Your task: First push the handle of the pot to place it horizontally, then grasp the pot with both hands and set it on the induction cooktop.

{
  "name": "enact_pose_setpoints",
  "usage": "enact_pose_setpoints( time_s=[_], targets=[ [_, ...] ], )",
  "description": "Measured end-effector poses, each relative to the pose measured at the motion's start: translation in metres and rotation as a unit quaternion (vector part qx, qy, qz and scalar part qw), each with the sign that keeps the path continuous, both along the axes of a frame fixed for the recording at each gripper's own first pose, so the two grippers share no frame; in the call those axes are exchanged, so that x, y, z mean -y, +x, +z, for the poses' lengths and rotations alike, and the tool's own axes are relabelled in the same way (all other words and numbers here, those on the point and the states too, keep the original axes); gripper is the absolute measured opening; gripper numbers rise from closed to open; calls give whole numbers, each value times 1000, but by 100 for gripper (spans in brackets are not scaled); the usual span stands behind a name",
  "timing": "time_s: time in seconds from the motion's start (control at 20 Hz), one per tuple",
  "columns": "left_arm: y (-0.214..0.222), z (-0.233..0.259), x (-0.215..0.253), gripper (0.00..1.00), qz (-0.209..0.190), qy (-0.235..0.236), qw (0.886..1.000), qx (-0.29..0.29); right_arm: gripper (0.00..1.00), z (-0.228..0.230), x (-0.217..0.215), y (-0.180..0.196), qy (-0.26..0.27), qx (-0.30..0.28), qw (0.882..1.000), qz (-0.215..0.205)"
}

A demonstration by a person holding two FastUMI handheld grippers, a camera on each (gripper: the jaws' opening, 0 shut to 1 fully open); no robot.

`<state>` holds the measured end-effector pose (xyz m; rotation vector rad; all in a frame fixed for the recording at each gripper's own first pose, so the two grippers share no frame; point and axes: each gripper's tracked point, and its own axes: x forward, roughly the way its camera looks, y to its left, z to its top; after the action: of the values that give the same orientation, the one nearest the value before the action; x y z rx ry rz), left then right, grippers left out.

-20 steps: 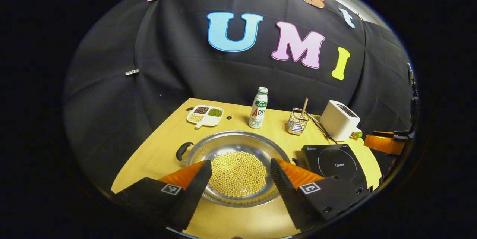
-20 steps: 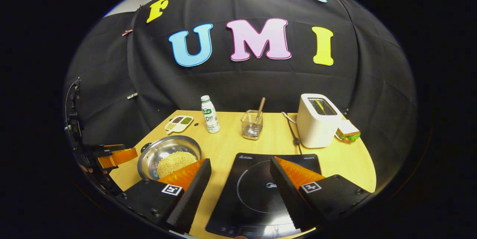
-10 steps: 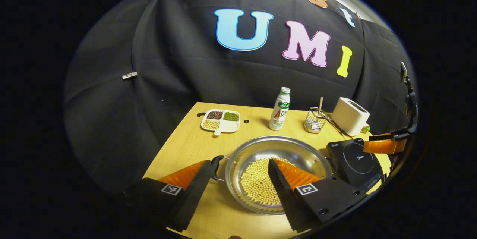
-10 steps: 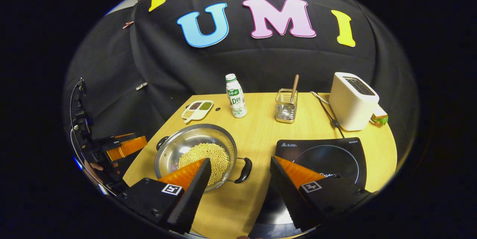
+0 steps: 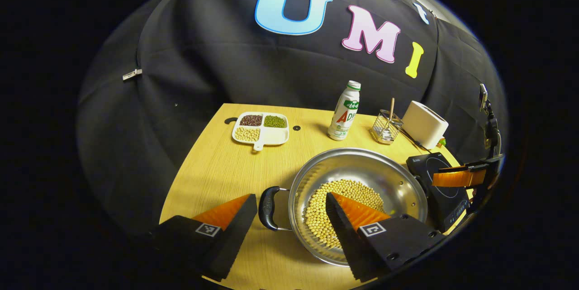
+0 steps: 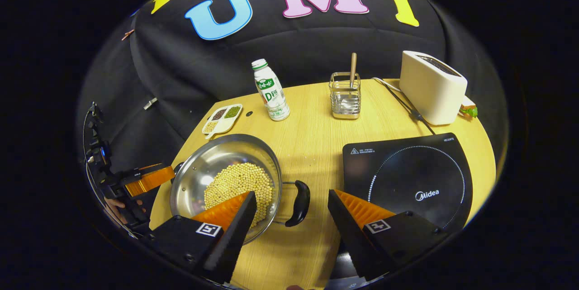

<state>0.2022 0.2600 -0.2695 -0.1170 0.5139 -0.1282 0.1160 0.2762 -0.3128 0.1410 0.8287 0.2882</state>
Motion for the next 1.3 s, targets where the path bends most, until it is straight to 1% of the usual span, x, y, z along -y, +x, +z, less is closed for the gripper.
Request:
enact_pose_setpoints(
  time_s=[0.15, 0.35, 0.45, 0.6, 0.7, 0.75, 0.8, 0.85, 0.9, 0.95, 1.0, 1.1, 1.15, 1.25, 1.3],
  targets=[
    [7, -17, -3, 95, -8, -8, 1000, -18, 99, -16, -6, 5, 0, -8, 1000, 1],
    [10, -32, 0, 95, -26, -31, 999, -30, 99, -39, -10, -1, -7, -29, 1000, 2],
    [10, -39, -2, 95, -29, -37, 998, -36, 99, -50, -17, -6, -1, -43, 999, 5],
    [10, -45, 4, 94, -36, -51, 997, -49, 99, -59, -21, -5, -1, -42, 999, 2],
    [12, -50, 2, 91, -31, -50, 997, -54, 98, -64, -22, -3, -3, -43, 999, -1],
    [14, -52, 2, 87, -31, -49, 997, -56, 98, -65, -21, 0, -5, -41, 999, -5],
    [15, -54, 2, 85, -32, -49, 997, -59, 96, -69, -20, 4, -9, -37, 999, -9],
    [16, -57, 3, 81, -34, -50, 996, -62, 85, -70, -20, 7, -9, -36, 999, -11],
    [16, -58, 4, 79, -36, -52, 996, -64, 89, -73, -21, 8, -8, -38, 999, -14],
    [18, -61, 4, 75, -35, -55, 996, -67, 87, -76, -20, 9, -10, -42, 999, -18],
    [18, -62, 5, 72, -36, -57, 995, -68, 78, -79, -21, 9, -11, -48, 999, -21],
    [19, -61, 5, 64, -34, -56, 996, -67, 71, -82, -24, 8, -13, -50, 998, -22],
    [19, -62, 2, 64, -32, -55, 996, -67, 68, -82, -24, 10, -16, -47, 999, -20],
    [19, -63, 5, 63, -34, -60, 995, -67, 69, -88, -22, 12, -21, -43, 999, -23],
    [18, -62, 5, 62, -36, -60, 995, -70, 67, -83, -21, 11, -19, -43, 998, -28]
  ],
)
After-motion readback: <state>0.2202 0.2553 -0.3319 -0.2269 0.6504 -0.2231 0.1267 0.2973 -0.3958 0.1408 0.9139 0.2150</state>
